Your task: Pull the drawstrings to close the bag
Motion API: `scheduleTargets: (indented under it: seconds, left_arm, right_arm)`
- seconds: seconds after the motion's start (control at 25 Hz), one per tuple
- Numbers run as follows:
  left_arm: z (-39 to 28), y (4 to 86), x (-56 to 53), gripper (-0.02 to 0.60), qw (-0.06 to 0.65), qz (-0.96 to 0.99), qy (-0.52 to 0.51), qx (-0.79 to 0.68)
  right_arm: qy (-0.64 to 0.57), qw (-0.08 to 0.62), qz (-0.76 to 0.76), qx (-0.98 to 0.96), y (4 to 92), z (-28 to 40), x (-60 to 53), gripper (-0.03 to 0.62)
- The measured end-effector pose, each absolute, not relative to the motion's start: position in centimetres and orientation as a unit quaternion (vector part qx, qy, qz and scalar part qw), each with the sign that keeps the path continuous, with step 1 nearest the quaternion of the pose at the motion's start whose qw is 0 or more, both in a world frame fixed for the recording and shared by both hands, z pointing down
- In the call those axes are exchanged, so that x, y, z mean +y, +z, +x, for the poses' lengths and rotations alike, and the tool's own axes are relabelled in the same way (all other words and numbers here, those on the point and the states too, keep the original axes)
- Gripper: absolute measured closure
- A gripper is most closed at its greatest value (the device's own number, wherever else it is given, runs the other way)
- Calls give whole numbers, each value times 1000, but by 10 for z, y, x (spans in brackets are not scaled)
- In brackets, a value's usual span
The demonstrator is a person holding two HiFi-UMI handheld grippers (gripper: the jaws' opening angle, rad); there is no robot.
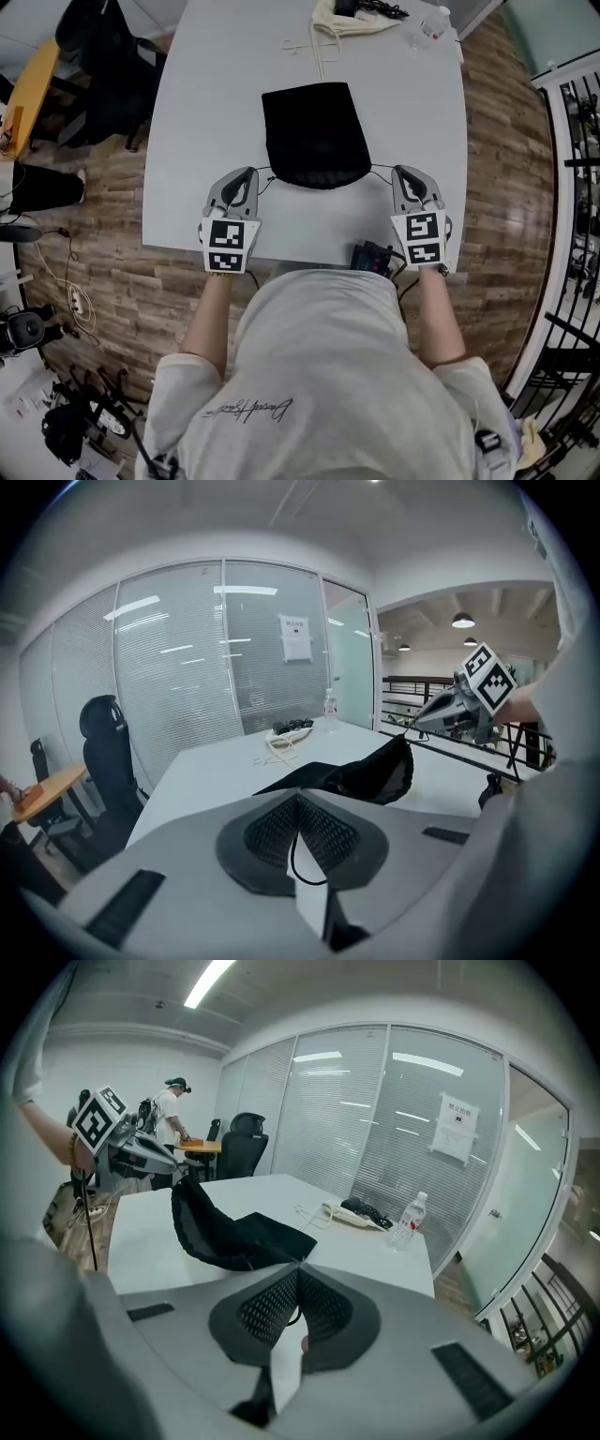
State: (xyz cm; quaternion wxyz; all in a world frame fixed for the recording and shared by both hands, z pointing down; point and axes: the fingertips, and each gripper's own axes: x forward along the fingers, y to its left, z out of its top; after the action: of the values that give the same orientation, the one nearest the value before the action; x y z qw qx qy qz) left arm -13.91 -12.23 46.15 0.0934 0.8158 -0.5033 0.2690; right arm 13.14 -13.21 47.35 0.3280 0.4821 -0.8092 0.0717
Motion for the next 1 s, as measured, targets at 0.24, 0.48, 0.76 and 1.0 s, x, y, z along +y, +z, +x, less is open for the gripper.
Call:
scheduleTargets:
  seconds: [0.24,0.48,0.76,1.0]
  left_arm:
    - [-138,441,-123,571,103,820,242,-509]
    - [-142,427,-126,571,96,818,228,-520]
    - [-144,416,-128,571,76,823,236,-512]
    - [-148,418,-127,571,71,821,256,-506]
  right_arm:
    - [73,310,483,-816,454,130,-129,571]
    - [61,301,491,-815,435,129,-135,571]
    - [53,298,499,-812,426,136,-140,571]
    - [48,303,500,-810,427,137,-141,571]
